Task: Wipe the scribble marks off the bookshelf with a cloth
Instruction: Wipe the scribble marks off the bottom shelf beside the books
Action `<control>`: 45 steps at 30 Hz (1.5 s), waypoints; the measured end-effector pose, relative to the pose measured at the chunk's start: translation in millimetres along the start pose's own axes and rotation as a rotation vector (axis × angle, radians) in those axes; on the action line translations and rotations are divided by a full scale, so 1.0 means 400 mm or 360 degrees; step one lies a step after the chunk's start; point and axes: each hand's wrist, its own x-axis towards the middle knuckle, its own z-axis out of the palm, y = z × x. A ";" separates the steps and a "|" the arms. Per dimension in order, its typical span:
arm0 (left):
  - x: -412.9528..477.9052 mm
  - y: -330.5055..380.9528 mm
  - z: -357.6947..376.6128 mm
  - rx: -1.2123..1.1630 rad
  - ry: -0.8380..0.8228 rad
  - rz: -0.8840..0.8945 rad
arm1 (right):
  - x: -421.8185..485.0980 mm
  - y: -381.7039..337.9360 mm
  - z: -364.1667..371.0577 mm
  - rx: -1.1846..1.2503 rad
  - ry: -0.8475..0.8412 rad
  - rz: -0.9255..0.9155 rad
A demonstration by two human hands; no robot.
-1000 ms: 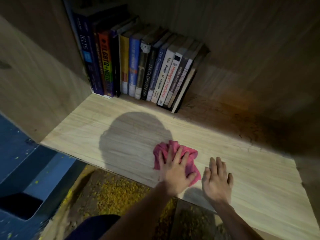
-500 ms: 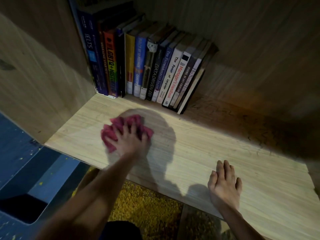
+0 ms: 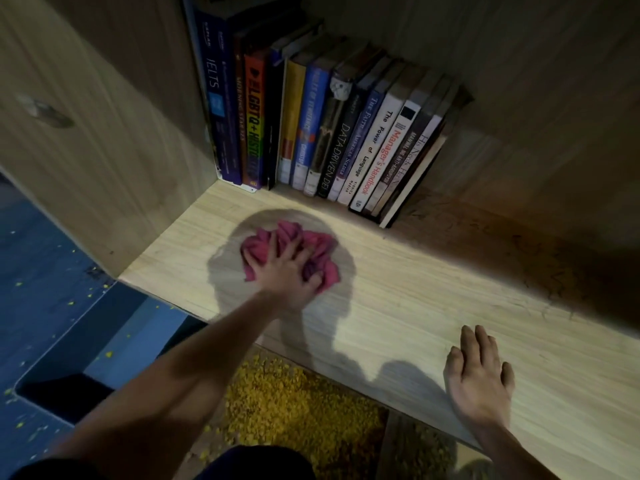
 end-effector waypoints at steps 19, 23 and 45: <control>0.193 -0.233 -0.098 -0.0101 -0.0002 0.0162 | -0.118 -0.410 0.133 -0.0134 0.0048 -0.0255; 0.185 -0.347 -0.118 -0.0103 0.0113 -0.0009 | -0.127 -0.427 0.113 -0.0056 -0.0057 -0.0193; -0.178 -0.216 -0.050 -0.0257 -0.0001 -0.0700 | -0.114 -0.382 0.028 -0.0415 -0.0372 -0.0377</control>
